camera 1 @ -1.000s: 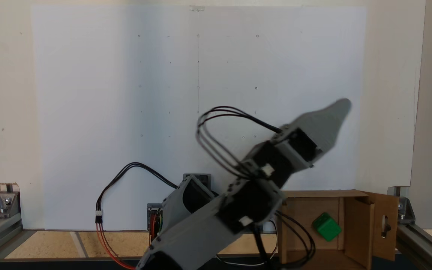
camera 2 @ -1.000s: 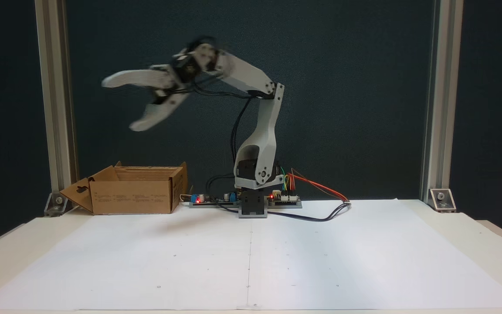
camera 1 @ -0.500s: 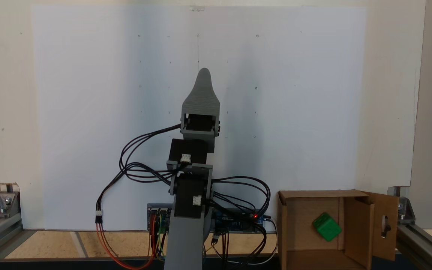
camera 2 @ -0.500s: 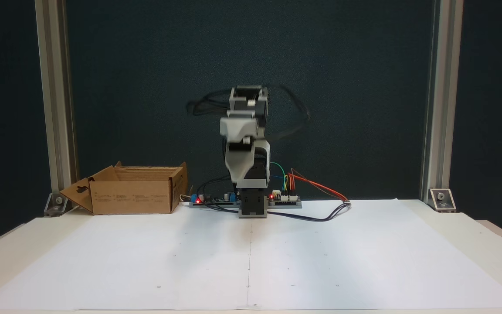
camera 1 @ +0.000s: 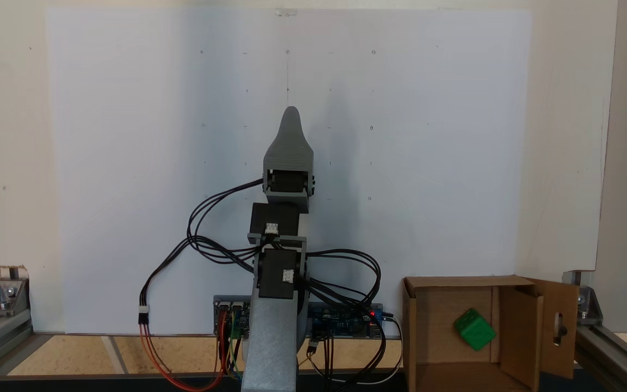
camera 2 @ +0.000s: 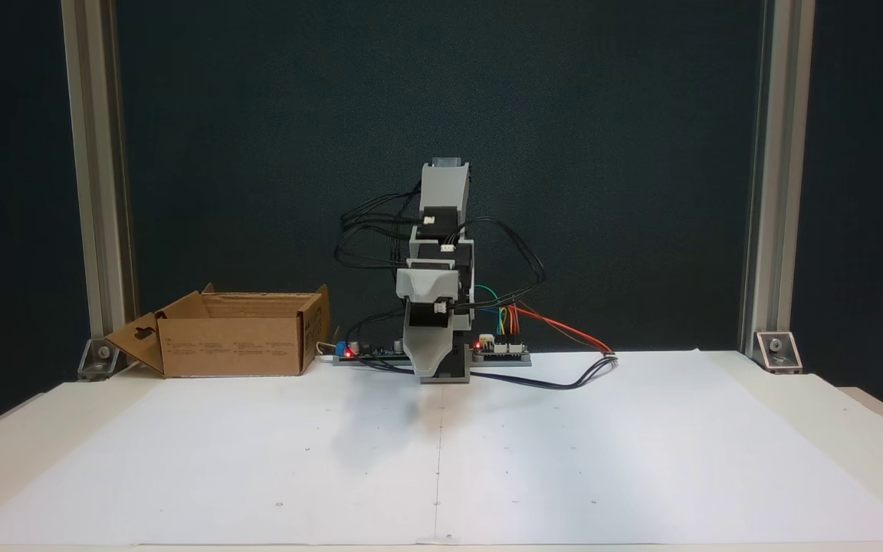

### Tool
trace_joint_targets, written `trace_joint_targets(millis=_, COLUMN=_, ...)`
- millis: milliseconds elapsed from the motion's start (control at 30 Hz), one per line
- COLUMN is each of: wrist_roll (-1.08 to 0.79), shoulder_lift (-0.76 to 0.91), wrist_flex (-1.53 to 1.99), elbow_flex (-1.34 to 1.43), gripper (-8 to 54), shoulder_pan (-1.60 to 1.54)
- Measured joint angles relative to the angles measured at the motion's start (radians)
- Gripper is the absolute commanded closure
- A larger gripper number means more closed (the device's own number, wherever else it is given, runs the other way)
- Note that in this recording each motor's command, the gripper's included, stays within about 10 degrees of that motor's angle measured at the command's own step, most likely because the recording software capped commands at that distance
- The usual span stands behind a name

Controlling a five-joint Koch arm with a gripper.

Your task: Grasp a green dice and put it in the bin.

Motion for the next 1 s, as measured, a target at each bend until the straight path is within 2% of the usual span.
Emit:
trace_joint_targets(millis=800, wrist_roll=0.002, shoulder_lift=0.0, wrist_flex=-0.946, elbow_flex=0.367, gripper=1.1, shoulder_pan=-0.005)
trace_joint_targets(millis=1000, wrist_roll=0.0, shoulder_lift=0.0, wrist_flex=-0.983, elbow_flex=0.383, gripper=1.1, shoulder_pan=-0.005)
